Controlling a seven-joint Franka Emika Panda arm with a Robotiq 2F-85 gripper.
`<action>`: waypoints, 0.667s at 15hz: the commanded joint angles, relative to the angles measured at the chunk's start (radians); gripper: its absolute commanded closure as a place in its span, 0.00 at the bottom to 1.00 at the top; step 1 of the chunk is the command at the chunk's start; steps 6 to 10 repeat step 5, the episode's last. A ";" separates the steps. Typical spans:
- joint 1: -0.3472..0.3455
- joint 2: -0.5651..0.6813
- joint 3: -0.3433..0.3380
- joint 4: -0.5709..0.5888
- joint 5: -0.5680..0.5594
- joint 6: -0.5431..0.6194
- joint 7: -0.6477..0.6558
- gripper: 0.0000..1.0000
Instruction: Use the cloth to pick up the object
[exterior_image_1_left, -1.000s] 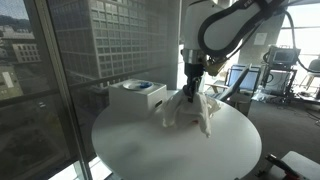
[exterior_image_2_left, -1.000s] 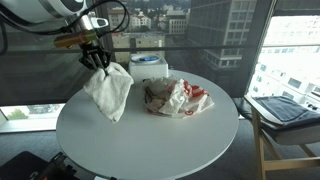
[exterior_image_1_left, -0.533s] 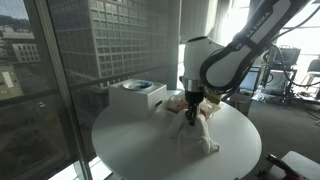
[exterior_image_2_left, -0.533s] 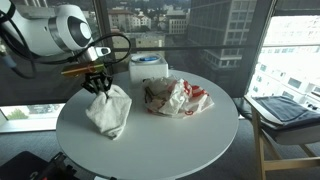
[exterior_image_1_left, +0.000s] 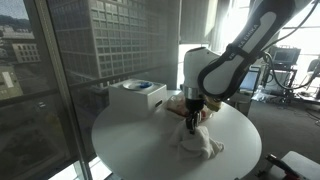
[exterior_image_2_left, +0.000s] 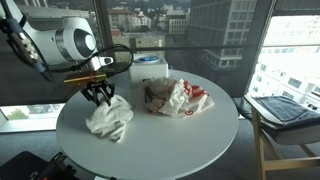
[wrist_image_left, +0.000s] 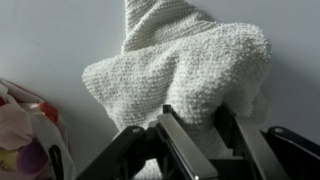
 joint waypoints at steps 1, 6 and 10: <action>-0.004 -0.091 0.025 -0.002 0.119 -0.065 -0.064 0.19; 0.004 -0.206 0.017 0.007 0.063 -0.169 -0.023 0.00; 0.004 -0.206 0.017 0.007 0.063 -0.169 -0.023 0.00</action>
